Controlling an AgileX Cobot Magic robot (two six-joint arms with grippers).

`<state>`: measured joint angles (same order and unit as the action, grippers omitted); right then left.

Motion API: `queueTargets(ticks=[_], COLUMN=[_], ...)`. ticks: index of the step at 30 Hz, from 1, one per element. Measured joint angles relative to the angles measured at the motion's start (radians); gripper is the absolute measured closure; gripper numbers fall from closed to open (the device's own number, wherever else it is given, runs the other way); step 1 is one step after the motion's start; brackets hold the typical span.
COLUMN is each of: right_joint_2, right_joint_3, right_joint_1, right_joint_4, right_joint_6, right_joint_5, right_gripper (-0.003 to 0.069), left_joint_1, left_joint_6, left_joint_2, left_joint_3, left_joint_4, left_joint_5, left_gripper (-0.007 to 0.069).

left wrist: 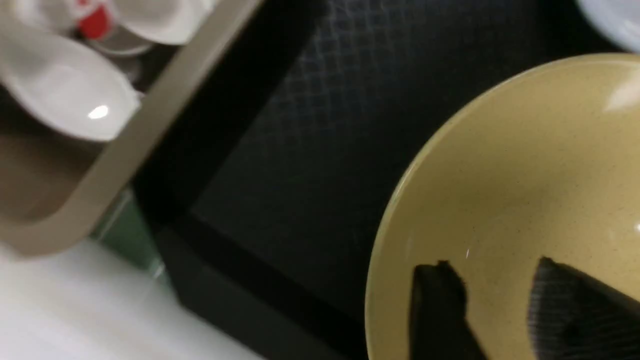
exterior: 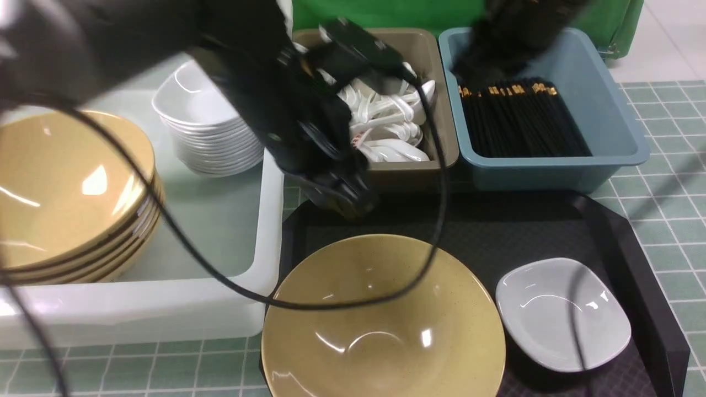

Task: On blue table put chopsticks spoon bowls plates into blue grey white boxes.
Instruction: 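Grasp the large bowl on the tray by its rim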

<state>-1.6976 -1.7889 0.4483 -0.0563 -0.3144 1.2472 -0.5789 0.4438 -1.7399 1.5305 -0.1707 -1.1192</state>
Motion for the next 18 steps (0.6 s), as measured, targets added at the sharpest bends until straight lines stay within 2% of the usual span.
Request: queueTargets(ticks=[5, 8, 13, 16, 18], right_joint_2=[0.224, 0.294, 0.369, 0.372, 0.372], right_joint_3=[0.269, 0.364, 0.467, 0.476, 0.476], right_joint_1=[0.009, 0.010, 0.011, 0.011, 0.011], right_joint_4=[-0.012, -0.014, -0.014, -0.014, -0.014], right_joint_6=[-0.030, -0.030, -0.030, -0.030, -0.030], right_joint_5=[0.004, 0.004, 0.004, 0.004, 0.003], right_gripper=[0.0622, 0.0622, 0.0622, 0.0622, 0.0622], left_joint_1=[-0.001, -0.001, -0.001, -0.002, -0.002], left_joint_6=[0.066, 0.078, 0.116, 0.128, 0.114], left_joint_2=[-0.097, -0.143, -0.226, -0.270, -0.285], left_joint_3=[0.000, 0.000, 0.003, 0.003, 0.003], left_joint_4=[0.000, -0.005, -0.065, -0.081, -0.080], left_joint_5=[0.094, 0.130, 0.100, 0.050, 0.022], left_gripper=[0.0164, 0.0131, 0.0140, 0.0191, 0.0267])
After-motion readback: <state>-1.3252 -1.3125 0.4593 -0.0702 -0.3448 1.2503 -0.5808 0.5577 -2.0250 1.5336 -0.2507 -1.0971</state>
